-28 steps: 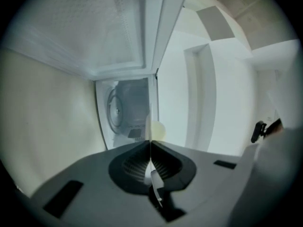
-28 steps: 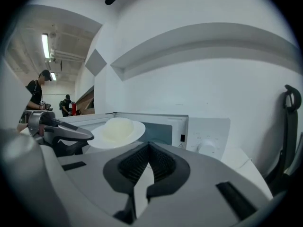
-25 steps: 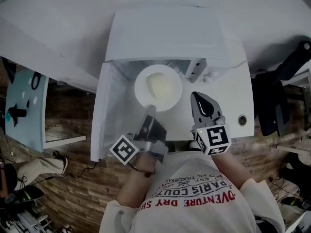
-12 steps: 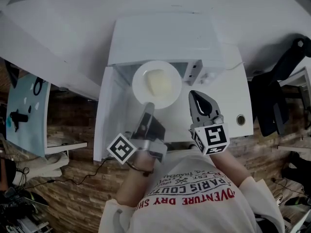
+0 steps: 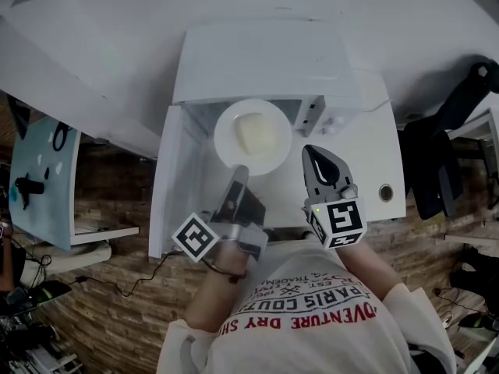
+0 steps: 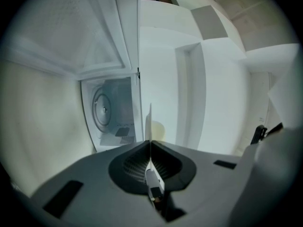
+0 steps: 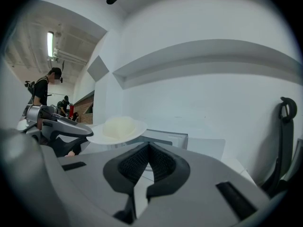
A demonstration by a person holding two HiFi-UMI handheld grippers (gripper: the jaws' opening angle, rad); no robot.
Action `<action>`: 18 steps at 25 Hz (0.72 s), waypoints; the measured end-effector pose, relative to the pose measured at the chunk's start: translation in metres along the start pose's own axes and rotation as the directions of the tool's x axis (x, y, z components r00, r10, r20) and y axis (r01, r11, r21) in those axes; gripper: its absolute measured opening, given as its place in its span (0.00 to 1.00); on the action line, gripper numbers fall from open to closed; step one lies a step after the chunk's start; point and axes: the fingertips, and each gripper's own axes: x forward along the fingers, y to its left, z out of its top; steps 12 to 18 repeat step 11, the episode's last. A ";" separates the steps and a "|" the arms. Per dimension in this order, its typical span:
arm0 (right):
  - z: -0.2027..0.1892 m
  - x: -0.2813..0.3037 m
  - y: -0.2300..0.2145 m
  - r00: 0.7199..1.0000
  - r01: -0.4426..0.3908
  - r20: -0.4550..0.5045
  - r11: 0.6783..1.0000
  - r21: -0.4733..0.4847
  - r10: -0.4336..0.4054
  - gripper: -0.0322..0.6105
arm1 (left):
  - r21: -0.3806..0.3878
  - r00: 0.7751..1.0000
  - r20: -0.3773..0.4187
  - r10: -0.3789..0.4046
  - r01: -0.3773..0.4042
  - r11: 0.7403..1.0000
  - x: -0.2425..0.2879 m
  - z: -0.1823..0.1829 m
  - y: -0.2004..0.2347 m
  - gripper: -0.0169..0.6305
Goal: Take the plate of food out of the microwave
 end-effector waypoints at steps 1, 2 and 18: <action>0.000 0.001 0.000 1.000 -0.002 -0.001 1.000 0.000 0.002 0.05 | -0.002 1.000 0.001 0.005 -0.005 1.000 0.000 0.000 0.001 0.05; -0.001 0.001 0.000 1.000 -0.004 -0.002 1.000 0.000 0.004 0.05 | -0.003 1.000 0.002 0.009 -0.009 1.000 -0.001 -0.001 0.003 0.05; -0.002 0.005 0.001 1.000 -0.015 -0.009 1.000 0.001 0.015 0.05 | -0.013 1.000 0.018 0.022 -0.022 1.000 -0.001 0.002 0.008 0.05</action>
